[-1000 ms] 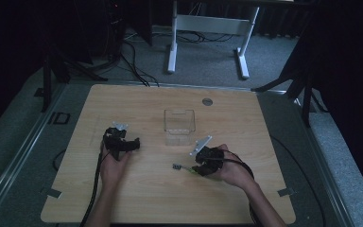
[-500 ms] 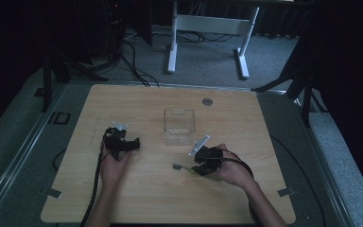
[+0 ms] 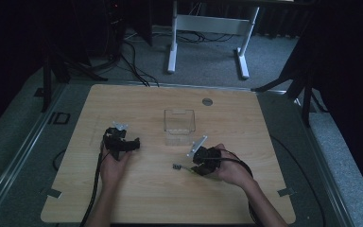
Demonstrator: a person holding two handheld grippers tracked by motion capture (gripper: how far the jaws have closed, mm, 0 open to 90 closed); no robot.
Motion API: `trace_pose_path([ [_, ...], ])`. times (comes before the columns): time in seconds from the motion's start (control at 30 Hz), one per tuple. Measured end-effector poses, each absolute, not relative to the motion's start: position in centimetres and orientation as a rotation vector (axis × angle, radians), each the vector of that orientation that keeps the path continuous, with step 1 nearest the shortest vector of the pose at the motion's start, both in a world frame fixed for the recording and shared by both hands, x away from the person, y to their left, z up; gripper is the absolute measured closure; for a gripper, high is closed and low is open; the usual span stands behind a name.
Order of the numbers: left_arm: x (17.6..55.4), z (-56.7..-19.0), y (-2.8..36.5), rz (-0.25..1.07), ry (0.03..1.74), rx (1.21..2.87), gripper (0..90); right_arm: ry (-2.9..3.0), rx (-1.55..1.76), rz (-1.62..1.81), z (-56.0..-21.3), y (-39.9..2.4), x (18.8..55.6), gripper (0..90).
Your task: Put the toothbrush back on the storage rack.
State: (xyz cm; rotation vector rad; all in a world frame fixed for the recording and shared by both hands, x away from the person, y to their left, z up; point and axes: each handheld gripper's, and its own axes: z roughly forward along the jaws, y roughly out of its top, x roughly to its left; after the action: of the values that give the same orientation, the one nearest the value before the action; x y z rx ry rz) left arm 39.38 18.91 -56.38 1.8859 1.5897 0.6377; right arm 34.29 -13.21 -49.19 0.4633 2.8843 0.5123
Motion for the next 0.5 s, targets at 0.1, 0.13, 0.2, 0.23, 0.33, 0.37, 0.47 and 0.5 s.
trace_pose_path([
  [0.1,39.39,-56.38,18.91,0.638,1.590,1.886,9.2,2.895,0.462,0.506,-49.20,-13.10,34.28,66.1],
  [0.13,39.38,-56.38,18.91,0.638,1.590,1.886,9.2,2.900,0.464,0.501,-49.19,-13.05,34.26,66.2],
  [0.2,39.38,-56.38,18.91,0.637,1.590,1.886,9.2,2.904,0.464,0.495,-49.20,-12.97,34.24,66.5],
  [0.23,39.39,-56.38,18.91,0.638,1.590,1.886,9.2,2.906,0.464,0.491,-49.20,-12.94,34.24,66.8],
  [0.33,39.39,-56.38,18.91,0.638,1.590,1.886,9.2,2.914,0.453,0.478,-49.23,-12.84,34.29,67.5],
  [0.37,39.38,-56.38,18.91,0.638,1.590,1.886,9.2,2.918,0.451,0.470,-49.23,-12.79,34.27,67.9],
  [0.47,39.39,-56.38,18.91,0.638,1.590,1.886,9.2,2.929,0.442,0.456,-49.30,-12.72,34.31,68.8],
  [0.5,39.39,-56.38,18.91,0.638,1.590,1.886,9.2,2.932,0.442,0.450,-49.31,-12.71,34.33,69.0],
])
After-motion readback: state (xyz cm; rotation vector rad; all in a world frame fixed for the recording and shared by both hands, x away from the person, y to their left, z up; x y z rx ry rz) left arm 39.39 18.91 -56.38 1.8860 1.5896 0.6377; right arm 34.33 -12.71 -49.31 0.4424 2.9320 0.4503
